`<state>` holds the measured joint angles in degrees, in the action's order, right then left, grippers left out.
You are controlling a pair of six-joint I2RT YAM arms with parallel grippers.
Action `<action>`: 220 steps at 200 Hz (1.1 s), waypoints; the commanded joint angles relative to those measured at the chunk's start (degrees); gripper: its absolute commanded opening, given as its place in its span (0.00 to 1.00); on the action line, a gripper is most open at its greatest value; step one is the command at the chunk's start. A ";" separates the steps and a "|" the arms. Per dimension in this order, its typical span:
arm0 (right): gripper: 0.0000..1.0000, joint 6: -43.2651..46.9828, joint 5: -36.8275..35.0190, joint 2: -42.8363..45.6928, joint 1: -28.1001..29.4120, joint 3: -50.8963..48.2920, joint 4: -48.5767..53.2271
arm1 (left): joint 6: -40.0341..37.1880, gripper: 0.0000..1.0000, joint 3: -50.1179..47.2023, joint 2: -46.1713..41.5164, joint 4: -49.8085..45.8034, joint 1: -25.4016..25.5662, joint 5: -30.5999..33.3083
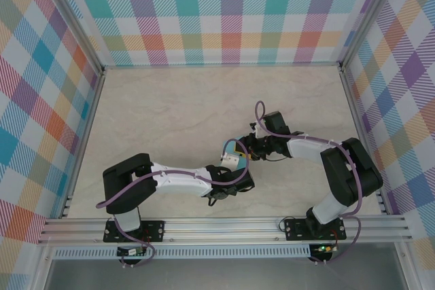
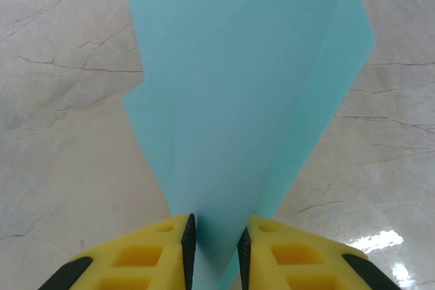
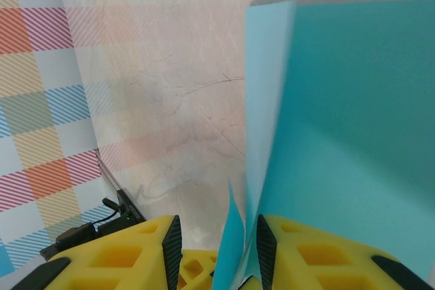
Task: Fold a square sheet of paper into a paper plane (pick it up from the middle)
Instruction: Fourth fold the wing at the center of the table.
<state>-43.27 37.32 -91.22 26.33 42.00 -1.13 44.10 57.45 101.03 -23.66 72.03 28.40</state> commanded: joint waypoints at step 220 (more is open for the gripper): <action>0.36 -0.26 -1.02 1.56 0.22 -0.91 2.27 | -4.36 0.12 -5.06 -4.02 7.11 -1.18 -3.48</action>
<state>-43.68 36.49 -91.22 26.33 41.93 -0.27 40.62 53.69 99.59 -17.80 71.55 25.10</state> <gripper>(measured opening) 0.362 0.139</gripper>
